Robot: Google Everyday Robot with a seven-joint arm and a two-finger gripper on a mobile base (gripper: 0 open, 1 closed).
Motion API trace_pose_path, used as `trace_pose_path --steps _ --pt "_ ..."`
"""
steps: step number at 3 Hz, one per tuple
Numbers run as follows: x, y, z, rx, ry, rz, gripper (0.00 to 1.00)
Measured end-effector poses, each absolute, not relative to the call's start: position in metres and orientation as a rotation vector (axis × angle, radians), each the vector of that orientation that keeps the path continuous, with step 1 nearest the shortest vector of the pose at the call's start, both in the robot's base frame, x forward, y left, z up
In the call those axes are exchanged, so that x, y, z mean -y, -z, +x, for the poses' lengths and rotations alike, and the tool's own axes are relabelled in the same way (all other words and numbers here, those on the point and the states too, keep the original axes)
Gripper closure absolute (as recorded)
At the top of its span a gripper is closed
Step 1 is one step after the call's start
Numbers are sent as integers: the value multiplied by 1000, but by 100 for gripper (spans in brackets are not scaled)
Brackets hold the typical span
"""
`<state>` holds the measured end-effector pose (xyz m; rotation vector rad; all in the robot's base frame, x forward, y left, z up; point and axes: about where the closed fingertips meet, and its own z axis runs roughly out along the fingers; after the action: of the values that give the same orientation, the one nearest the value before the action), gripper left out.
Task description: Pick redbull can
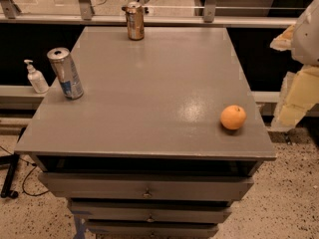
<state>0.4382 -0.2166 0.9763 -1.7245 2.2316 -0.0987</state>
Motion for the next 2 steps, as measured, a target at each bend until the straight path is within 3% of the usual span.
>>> trace_pose_path --steps 1,2 --pt "217 -976 438 -2231 99 -1724 0" --pt "194 -969 453 -2167 -18 -1697 0"
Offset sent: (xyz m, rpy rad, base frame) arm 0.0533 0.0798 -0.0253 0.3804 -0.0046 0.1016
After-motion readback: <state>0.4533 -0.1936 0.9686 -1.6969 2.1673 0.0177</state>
